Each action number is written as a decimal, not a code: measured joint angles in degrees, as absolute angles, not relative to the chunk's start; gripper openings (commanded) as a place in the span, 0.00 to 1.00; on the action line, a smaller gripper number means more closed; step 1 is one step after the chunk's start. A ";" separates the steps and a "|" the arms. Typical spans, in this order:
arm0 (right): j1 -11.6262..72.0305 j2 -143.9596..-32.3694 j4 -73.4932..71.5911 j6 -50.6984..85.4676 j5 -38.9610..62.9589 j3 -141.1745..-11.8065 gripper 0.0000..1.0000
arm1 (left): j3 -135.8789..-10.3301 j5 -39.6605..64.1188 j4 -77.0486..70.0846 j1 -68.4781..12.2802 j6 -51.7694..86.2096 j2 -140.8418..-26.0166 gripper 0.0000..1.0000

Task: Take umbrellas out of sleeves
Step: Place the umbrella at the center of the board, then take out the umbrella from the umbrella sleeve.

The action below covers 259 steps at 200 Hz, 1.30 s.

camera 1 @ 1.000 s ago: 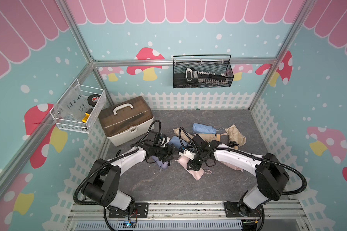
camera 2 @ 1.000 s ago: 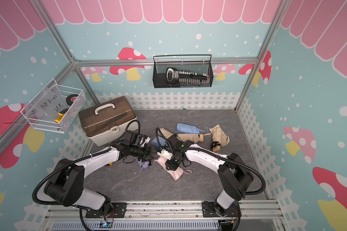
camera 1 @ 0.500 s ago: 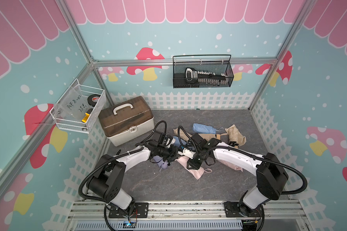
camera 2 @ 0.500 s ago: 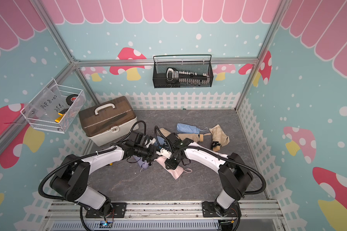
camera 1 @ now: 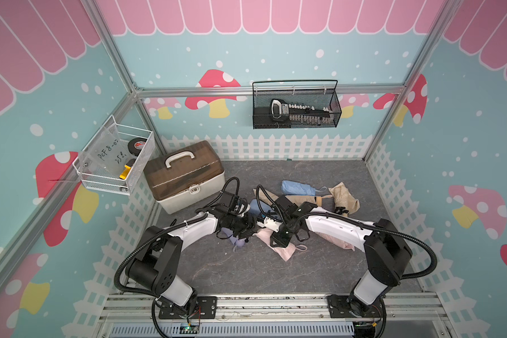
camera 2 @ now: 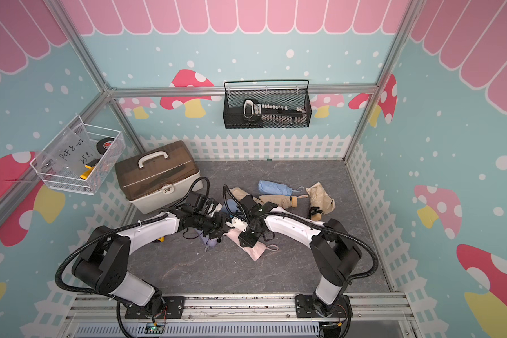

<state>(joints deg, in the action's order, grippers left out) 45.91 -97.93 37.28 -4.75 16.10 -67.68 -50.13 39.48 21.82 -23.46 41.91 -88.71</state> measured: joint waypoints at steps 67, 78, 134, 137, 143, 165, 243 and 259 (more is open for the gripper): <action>47.00 -105.06 35.97 -6.00 12.23 -68.42 0.41 | -50.13 24.99 32.64 -19.16 38.06 -82.63 0.67; 47.05 -105.08 36.10 -6.11 11.77 -68.55 0.53 | -50.13 24.84 32.88 -19.22 37.60 -82.70 0.67; 47.11 -101.41 37.06 -0.95 8.84 -68.82 0.81 | -50.33 25.08 32.95 -19.68 34.30 -82.81 0.67; 47.07 -100.27 37.19 -0.03 8.84 -68.69 0.81 | -50.50 25.08 32.97 -19.81 34.02 -82.94 0.67; 46.87 -97.84 37.26 2.17 8.73 -68.16 0.81 | -50.94 25.08 33.12 -20.16 33.58 -83.33 0.67; 44.58 -86.76 37.71 13.34 9.45 -64.36 0.78 | -54.28 25.02 33.30 -22.48 31.59 -86.70 0.67; 36.73 -74.54 44.21 37.60 15.75 -46.09 0.45 | -62.19 23.94 33.26 -26.65 27.53 -97.32 0.63; 36.10 -74.39 43.00 38.68 17.47 -44.73 0.45 | -63.07 23.94 33.28 -26.79 27.07 -98.32 0.63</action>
